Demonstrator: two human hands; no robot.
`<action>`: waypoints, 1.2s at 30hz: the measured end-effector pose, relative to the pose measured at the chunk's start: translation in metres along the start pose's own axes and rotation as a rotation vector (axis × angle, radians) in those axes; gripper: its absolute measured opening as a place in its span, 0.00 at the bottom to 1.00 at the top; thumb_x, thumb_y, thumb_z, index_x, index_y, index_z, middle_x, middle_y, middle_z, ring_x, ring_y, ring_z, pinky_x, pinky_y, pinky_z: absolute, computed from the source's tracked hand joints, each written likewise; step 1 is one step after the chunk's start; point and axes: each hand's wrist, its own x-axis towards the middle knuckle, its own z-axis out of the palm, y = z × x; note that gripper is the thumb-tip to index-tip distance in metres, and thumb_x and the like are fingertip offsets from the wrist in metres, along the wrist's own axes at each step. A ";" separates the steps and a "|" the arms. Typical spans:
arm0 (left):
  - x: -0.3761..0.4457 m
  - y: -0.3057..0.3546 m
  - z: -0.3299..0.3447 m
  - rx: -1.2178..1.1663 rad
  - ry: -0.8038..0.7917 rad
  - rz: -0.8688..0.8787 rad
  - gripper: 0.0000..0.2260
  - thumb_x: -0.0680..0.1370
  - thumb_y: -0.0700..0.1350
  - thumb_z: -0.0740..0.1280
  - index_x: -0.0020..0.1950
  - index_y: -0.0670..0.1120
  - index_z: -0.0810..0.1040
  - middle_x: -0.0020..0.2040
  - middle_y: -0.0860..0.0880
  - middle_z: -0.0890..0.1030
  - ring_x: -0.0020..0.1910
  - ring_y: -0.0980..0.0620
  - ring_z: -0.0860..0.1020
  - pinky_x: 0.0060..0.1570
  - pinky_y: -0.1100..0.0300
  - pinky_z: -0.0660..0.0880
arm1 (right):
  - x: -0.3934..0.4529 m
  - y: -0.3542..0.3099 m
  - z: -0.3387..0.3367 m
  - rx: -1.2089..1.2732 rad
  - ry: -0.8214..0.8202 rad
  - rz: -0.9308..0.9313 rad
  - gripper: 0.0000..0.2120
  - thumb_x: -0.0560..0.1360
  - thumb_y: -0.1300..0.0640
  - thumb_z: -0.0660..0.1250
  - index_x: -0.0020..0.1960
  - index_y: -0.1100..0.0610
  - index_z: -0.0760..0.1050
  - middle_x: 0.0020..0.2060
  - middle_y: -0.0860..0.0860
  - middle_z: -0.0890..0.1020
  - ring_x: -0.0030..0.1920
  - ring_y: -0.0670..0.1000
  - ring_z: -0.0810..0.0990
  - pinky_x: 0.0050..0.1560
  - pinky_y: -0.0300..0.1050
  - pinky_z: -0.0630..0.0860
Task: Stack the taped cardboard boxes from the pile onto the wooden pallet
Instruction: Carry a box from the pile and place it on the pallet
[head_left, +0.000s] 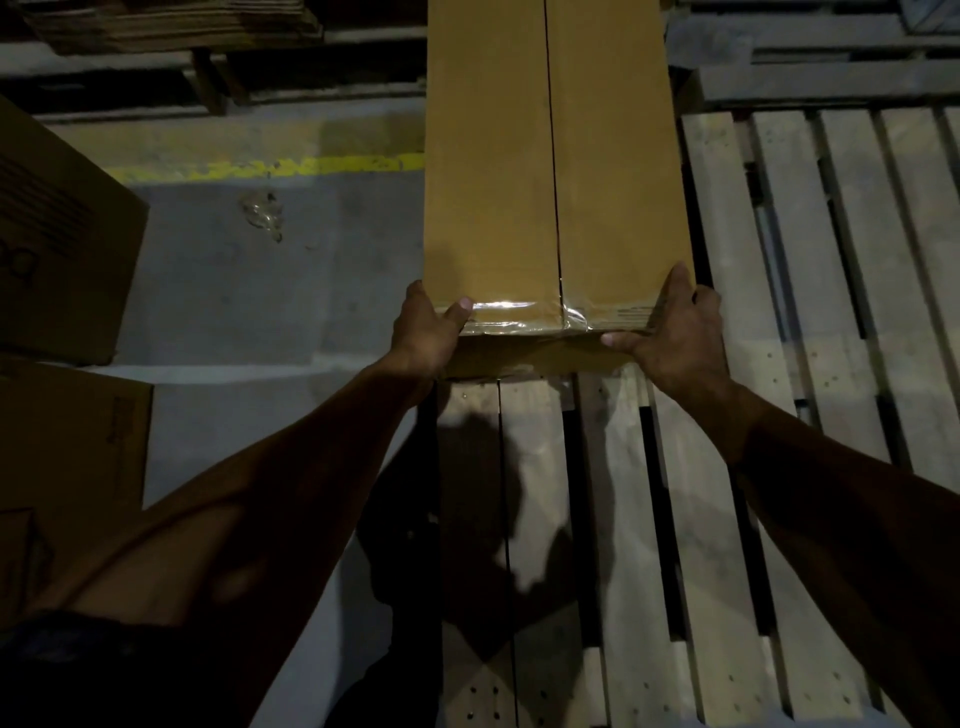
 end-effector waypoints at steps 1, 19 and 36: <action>-0.001 0.000 0.000 0.004 0.000 -0.002 0.23 0.80 0.49 0.66 0.72 0.43 0.66 0.67 0.44 0.74 0.64 0.43 0.74 0.65 0.46 0.72 | -0.001 0.000 0.001 -0.006 -0.001 -0.001 0.54 0.67 0.46 0.79 0.80 0.55 0.48 0.72 0.62 0.60 0.71 0.64 0.62 0.71 0.59 0.66; -0.213 -0.016 -0.004 0.786 -0.313 -0.155 0.29 0.82 0.54 0.61 0.78 0.44 0.58 0.77 0.44 0.63 0.75 0.44 0.63 0.72 0.53 0.61 | -0.203 0.041 -0.047 -0.022 -0.262 0.130 0.31 0.79 0.40 0.61 0.76 0.55 0.66 0.73 0.57 0.69 0.72 0.58 0.66 0.72 0.55 0.66; -0.532 0.099 -0.020 0.981 -0.428 0.293 0.26 0.83 0.53 0.57 0.78 0.44 0.60 0.76 0.43 0.65 0.72 0.44 0.66 0.69 0.55 0.65 | -0.471 0.087 -0.269 0.108 -0.337 0.136 0.30 0.80 0.42 0.62 0.77 0.55 0.64 0.72 0.55 0.71 0.70 0.58 0.70 0.66 0.48 0.69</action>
